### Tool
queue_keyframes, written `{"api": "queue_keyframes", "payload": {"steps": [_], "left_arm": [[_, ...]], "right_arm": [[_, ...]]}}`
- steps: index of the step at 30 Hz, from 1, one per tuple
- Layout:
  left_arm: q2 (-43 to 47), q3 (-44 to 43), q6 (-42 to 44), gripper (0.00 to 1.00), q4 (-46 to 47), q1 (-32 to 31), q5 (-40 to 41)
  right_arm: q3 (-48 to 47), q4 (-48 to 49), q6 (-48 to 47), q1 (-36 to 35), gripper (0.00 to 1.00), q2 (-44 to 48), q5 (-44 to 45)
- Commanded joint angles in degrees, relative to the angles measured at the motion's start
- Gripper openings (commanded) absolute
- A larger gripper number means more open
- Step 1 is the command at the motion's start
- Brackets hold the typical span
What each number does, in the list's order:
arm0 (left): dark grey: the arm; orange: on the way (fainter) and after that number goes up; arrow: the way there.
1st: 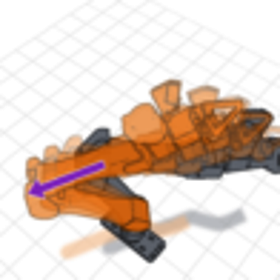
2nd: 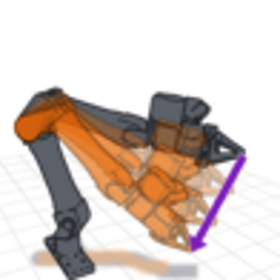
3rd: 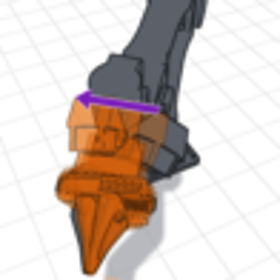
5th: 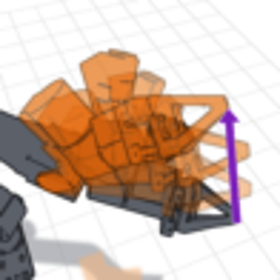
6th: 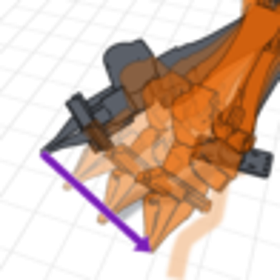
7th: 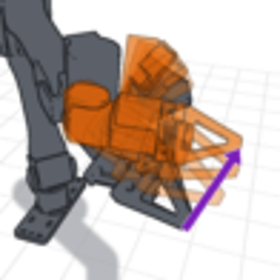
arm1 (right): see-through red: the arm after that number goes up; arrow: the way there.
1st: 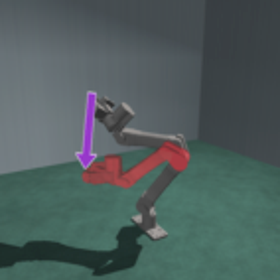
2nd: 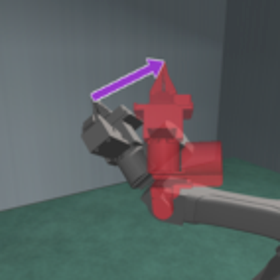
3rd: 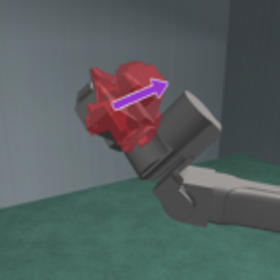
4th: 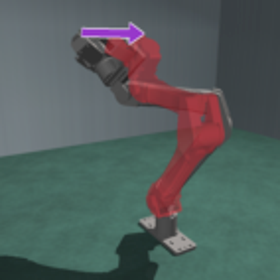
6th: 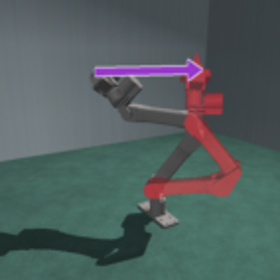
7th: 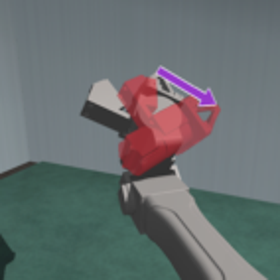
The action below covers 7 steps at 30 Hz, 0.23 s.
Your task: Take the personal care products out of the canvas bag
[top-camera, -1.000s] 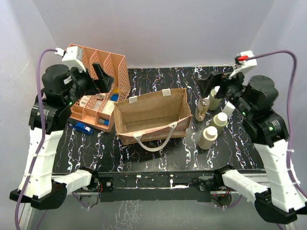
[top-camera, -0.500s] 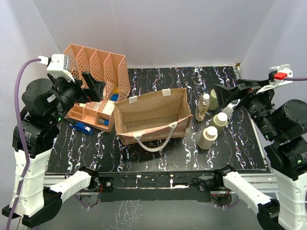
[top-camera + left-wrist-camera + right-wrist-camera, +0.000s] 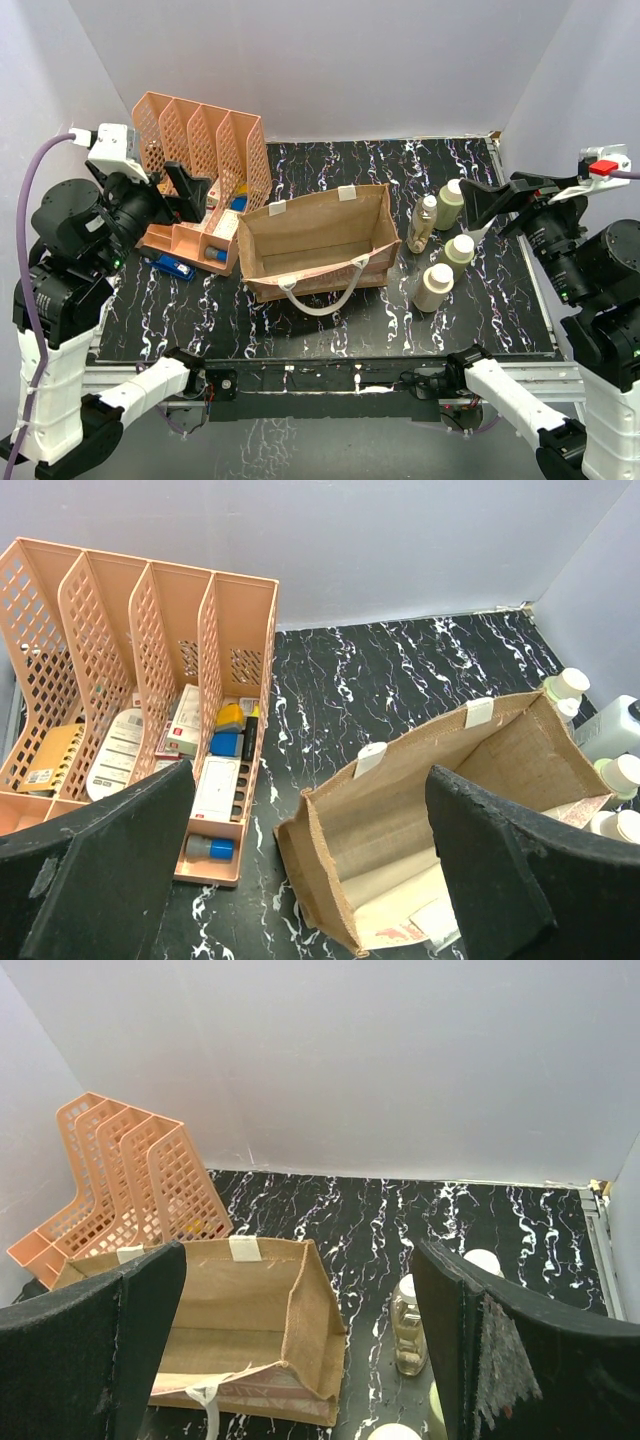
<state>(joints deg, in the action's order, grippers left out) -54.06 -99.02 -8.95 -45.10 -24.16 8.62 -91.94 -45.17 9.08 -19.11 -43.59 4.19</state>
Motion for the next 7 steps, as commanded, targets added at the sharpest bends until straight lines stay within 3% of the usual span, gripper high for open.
{"api": "queue_keyframes", "payload": {"steps": [1, 7], "left_arm": [[0.1, -0.7, 0.7, 0.97, 0.2, -0.3, 0.6], [-0.3, -0.4, 0.4, 0.97, 0.6, -0.3, -0.5]], "right_arm": [[-2.2, 1.1, 0.2, 0.2, 0.99, -0.3, 2.0], [-1.5, -0.1, -0.6, 0.1, 0.99, -0.2, 1.4]]}}
